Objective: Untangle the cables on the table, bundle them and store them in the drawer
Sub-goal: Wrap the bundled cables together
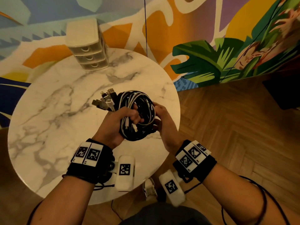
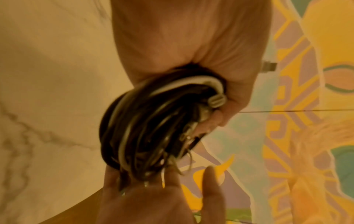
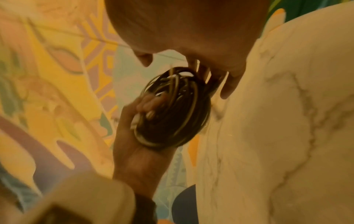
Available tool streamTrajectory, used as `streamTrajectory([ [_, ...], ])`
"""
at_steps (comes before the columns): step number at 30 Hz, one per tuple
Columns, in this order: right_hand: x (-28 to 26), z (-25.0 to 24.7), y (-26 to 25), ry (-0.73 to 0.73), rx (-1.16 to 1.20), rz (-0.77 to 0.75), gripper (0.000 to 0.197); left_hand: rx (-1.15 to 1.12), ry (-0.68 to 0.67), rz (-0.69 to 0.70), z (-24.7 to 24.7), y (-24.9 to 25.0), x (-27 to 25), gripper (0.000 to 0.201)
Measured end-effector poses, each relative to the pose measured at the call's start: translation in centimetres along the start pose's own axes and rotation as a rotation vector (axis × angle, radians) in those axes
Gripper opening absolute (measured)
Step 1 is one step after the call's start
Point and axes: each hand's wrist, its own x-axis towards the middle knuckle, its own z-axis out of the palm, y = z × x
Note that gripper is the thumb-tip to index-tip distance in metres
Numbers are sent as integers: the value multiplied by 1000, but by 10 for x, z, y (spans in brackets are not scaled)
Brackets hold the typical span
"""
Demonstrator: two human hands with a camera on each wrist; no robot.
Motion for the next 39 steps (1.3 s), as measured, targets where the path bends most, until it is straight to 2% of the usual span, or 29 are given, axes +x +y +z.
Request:
streamTrajectory([
  [2, 8, -6, -2, 7, -6, 138, 41, -56, -96, -33, -8, 2, -6, 12],
  [4, 17, -9, -5, -96, -13, 271, 45, -75, -206, -57, -14, 2, -12, 20],
  [7, 28, -9, -12, -194, -8, 342, 48, -83, -313, -80, -21, -1, -17, 24],
  [10, 31, -4, -20, -251, -23, 372, 44, -108, -356, -101, -28, -5, -23, 24],
  [16, 29, 11, -24, -217, -151, 374, 29, -102, -424, -122, -34, -4, -35, 27],
  [19, 25, 18, -14, -272, -165, 448, 43, -107, -408, -110, -38, -2, -38, 26],
  [21, 25, 18, -8, -334, -84, 496, 49, -104, -373, -111, -41, -3, -38, 26],
  [24, 20, 21, -9, -379, 125, 524, 46, -88, -272, -96, -42, -2, -40, 28],
  [28, 16, 17, -11, -519, 237, 506, 66, -72, -135, -72, -43, -5, -36, 29],
  [31, 18, 15, -10, -592, 130, 391, 41, -3, -6, -54, -44, -6, -29, 16],
  [34, 28, 12, -9, -410, 16, 301, 25, 179, 197, 9, -33, -5, -18, 14],
  [39, 44, 1, -12, -165, 61, 237, 10, 365, 444, 125, -3, -14, 9, 13],
])
